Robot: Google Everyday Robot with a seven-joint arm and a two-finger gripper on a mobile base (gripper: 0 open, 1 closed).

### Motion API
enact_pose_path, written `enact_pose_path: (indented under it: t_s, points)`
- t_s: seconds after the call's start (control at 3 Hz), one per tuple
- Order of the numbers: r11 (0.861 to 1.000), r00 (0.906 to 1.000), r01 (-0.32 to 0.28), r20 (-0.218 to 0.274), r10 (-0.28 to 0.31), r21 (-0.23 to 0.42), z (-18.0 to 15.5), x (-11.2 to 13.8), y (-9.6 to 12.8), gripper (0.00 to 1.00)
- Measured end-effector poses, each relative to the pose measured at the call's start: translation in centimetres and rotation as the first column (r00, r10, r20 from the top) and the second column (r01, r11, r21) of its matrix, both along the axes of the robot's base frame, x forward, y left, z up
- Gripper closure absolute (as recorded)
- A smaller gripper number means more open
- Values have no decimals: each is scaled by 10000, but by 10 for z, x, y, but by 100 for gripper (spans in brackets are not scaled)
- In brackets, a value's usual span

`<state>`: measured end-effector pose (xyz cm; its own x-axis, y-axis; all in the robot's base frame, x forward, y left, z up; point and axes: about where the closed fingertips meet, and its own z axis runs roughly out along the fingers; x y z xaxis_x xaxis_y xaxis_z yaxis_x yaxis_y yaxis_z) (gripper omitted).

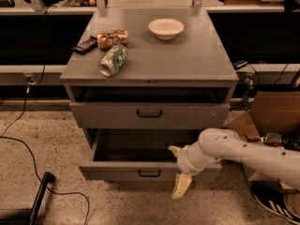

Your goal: Open middle drawer

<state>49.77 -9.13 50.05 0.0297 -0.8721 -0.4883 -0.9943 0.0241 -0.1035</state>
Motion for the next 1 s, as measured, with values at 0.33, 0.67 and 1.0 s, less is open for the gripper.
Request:
enact_pose_path:
  t_s: [0.33,0.67,1.0]
  points:
    - [9990,9986,444,305,-441,-78,6,11,-8,0]
    - [9957,9946,854,623,-831,-354,4,25,-19,0]
    - [9882,9867,1368,974,-1298,-687,-8,42,-32,0]
